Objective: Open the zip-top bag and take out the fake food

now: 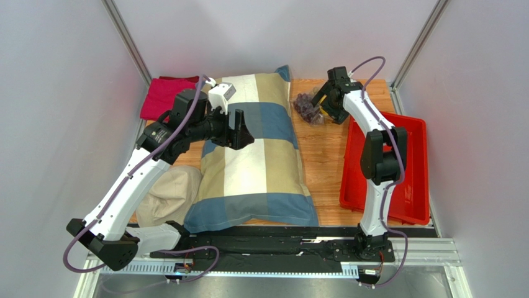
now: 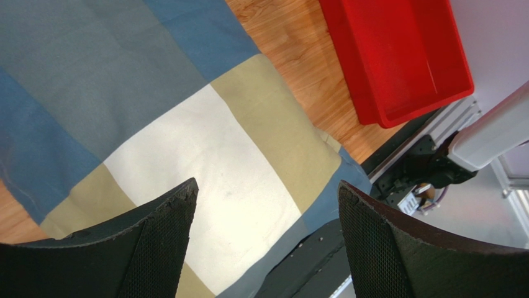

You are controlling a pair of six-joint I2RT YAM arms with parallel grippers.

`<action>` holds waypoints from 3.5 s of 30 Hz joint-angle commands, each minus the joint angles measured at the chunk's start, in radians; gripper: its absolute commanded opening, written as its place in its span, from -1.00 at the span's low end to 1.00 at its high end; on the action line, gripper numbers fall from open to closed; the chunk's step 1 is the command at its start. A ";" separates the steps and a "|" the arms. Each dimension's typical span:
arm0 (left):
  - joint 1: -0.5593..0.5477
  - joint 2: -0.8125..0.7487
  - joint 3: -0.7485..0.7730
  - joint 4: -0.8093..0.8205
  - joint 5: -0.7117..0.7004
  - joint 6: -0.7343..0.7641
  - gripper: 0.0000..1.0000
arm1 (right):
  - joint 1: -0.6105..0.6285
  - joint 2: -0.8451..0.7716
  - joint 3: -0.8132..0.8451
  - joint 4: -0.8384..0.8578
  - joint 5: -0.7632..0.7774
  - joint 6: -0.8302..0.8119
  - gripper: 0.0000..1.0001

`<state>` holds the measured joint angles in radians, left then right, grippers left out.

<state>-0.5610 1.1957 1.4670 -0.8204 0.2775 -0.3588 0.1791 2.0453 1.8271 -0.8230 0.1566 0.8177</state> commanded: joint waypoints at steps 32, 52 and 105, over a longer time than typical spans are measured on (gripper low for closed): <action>0.003 0.064 -0.001 -0.057 0.192 0.009 0.69 | -0.389 0.338 0.479 0.054 -0.538 -0.574 0.89; -0.040 0.214 0.105 0.182 0.134 -0.066 0.68 | -0.359 0.305 0.471 0.147 -0.847 -0.299 -1.00; -0.329 0.875 0.425 0.803 -0.253 0.184 -1.00 | -0.069 -0.304 0.106 -0.317 -0.332 -0.054 -0.53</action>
<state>-0.8986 2.0808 1.9083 -0.0353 0.0429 -0.1749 0.1097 1.7592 1.8660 -1.1042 -0.1474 0.7925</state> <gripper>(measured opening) 0.006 0.149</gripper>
